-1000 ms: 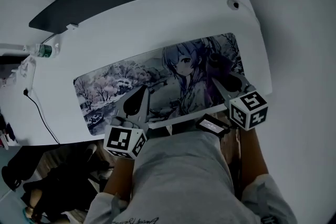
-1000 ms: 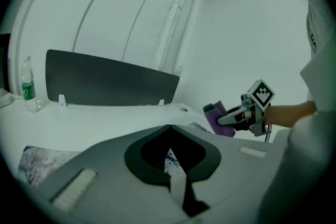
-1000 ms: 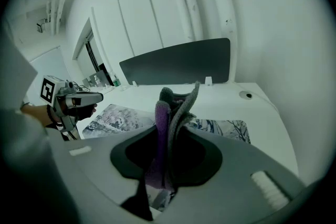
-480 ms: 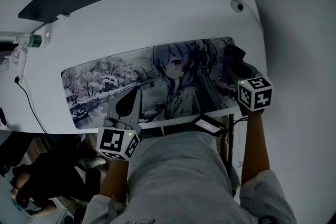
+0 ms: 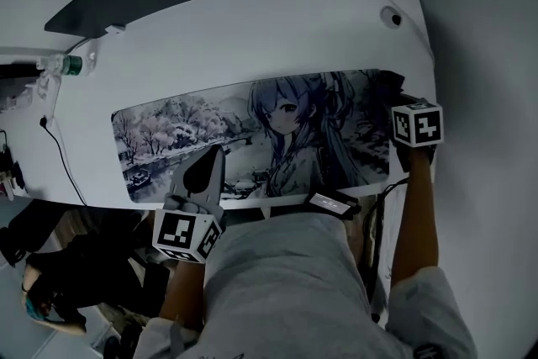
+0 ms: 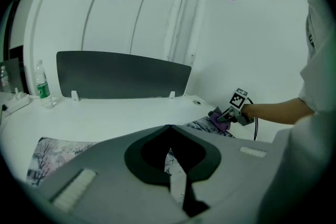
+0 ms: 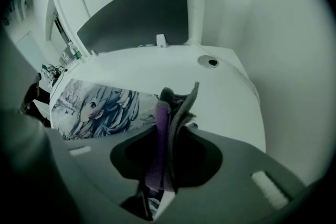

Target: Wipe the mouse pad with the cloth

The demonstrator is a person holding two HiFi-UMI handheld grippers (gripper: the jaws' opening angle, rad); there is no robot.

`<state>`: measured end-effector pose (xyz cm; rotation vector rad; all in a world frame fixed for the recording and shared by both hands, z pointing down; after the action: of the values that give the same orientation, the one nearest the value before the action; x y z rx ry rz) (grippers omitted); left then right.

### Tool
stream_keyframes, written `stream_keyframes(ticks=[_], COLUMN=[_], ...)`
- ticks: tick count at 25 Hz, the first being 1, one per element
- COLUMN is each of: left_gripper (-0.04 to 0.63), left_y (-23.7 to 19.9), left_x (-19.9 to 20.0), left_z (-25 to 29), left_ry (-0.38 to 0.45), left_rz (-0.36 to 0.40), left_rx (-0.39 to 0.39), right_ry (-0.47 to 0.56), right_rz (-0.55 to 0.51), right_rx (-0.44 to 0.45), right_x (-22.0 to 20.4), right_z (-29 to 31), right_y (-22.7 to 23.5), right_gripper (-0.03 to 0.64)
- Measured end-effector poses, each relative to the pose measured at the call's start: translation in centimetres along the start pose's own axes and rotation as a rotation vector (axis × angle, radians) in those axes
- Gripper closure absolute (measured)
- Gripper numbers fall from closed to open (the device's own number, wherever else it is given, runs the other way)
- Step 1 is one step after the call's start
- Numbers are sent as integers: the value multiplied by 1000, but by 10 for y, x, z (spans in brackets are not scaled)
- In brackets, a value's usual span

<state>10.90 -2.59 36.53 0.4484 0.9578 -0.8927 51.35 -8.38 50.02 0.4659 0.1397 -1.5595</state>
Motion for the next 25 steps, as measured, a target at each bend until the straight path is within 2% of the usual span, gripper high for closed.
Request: stream_keyframes(ticks=[10, 14, 25], left_gripper=[577, 575, 577], left_y=[0, -12, -58], left_x=[-6, -10, -26], left_z=[-4, -12, -39], left_ry=[-21, -14, 24], left_rz=[36, 17, -1], left_rx=[8, 16, 6], right_ry=[-56, -73, -83], right_rz=[-21, -19, -23], right_rx=[8, 2, -17], right_x=[5, 6, 8], right_z=[8, 9, 22], right_y=[-4, -9, -63], right_gripper=[517, 517, 517])
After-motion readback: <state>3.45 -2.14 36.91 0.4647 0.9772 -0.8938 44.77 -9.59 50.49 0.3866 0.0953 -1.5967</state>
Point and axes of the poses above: the fingertips, and each gripper's own axes: z forward along the fingers, y to its right, x out of its top, the point moved 5 cm from there along -z, backward along the fingers, and after that the axes turned 10 degrees about z, right-handed, at the moved point
